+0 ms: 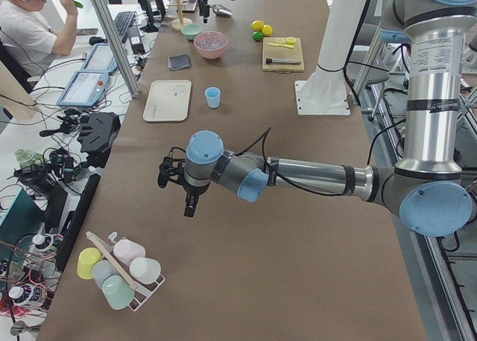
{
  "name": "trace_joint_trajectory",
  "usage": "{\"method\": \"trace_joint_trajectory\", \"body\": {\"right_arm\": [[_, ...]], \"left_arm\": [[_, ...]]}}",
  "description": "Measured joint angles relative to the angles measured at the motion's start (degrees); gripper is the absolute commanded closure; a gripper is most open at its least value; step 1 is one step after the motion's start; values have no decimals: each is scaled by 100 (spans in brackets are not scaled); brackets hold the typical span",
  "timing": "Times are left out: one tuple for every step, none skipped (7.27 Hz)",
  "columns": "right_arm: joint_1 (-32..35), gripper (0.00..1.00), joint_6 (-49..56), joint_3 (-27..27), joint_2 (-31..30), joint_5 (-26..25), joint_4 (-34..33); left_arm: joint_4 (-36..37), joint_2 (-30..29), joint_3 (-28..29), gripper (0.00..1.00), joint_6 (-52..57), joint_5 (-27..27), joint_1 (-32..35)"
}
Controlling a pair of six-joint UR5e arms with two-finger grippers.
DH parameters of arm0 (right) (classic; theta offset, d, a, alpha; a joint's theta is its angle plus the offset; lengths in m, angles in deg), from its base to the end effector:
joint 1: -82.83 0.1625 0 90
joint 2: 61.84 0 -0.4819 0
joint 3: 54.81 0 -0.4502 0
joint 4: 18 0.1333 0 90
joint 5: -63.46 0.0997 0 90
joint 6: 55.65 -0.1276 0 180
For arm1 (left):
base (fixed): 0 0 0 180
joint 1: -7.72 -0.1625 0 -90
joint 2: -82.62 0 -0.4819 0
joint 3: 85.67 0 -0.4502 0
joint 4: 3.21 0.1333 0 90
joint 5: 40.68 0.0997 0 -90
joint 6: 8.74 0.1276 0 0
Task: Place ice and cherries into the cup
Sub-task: 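Lower the right gripper into the bowl and grasp an ice cube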
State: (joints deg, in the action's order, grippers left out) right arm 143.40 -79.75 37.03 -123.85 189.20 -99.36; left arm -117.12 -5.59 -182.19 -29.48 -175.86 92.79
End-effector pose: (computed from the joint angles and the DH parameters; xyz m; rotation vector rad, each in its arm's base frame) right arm -0.3219 -0.6901 0.3832 0.3101 -0.8296 -0.2962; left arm 0.0059 -0.5658 0.6382 0.2898 0.8562 -0.0599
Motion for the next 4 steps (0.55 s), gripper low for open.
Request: {"method": "trace_joint_trajectory", "body": {"right_arm": [[-218,14,-261,-112,112,-155,110],[-345,27,-471,-294,120,-243,256],[-424,27,-631,-471,41,-335,427],[-479,31,-705,-567,-81,-433,573]], "left_arm": [[0,-2,0,3,0,0,0],[0,-2,1,3,0,0,0],[-3,1,-2,3,0,0,0],[-6,6,-13,3,0,0,0]]}}
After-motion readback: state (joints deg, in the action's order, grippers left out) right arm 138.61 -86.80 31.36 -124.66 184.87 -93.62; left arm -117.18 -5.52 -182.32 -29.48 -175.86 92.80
